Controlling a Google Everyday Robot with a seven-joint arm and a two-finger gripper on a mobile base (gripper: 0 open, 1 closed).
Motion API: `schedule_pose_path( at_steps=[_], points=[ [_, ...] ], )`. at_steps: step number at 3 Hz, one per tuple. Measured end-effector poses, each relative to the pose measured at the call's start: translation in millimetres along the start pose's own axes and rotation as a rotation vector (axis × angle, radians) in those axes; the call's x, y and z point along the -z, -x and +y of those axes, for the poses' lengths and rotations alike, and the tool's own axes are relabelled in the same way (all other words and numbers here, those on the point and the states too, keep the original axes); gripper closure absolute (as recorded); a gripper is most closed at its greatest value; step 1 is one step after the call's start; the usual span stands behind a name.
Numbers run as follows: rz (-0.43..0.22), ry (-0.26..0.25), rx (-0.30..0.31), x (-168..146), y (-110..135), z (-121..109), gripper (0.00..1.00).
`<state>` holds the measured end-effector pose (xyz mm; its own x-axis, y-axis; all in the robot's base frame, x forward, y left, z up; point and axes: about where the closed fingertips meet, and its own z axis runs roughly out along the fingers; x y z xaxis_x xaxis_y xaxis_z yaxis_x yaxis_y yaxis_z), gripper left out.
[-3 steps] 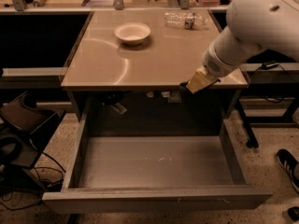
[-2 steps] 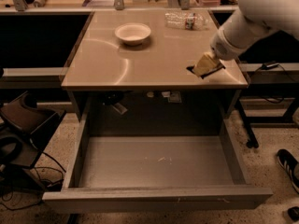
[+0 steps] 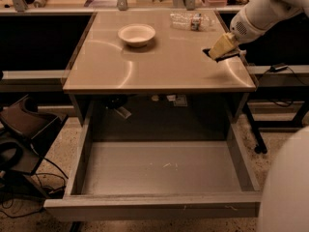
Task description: Pick rxbar chocolate from top drawer and place on counter
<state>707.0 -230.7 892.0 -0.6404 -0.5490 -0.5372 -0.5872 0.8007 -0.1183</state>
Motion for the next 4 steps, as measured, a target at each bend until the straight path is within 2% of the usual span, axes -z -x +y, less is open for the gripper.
schedule_pose_path(
  at_steps=[1,2,3,4],
  points=[
    [-0.033,0.067,-0.018,-29.8,5.7,-14.2,1.00],
    [-0.027,0.136,-0.022,-68.5,-0.2,-12.6,1.00],
    [-0.023,0.141,-0.024,-74.6,-1.1,-12.4,0.81],
    [-0.023,0.141,-0.024,-74.7,-1.1,-12.4,0.57]
  ],
)
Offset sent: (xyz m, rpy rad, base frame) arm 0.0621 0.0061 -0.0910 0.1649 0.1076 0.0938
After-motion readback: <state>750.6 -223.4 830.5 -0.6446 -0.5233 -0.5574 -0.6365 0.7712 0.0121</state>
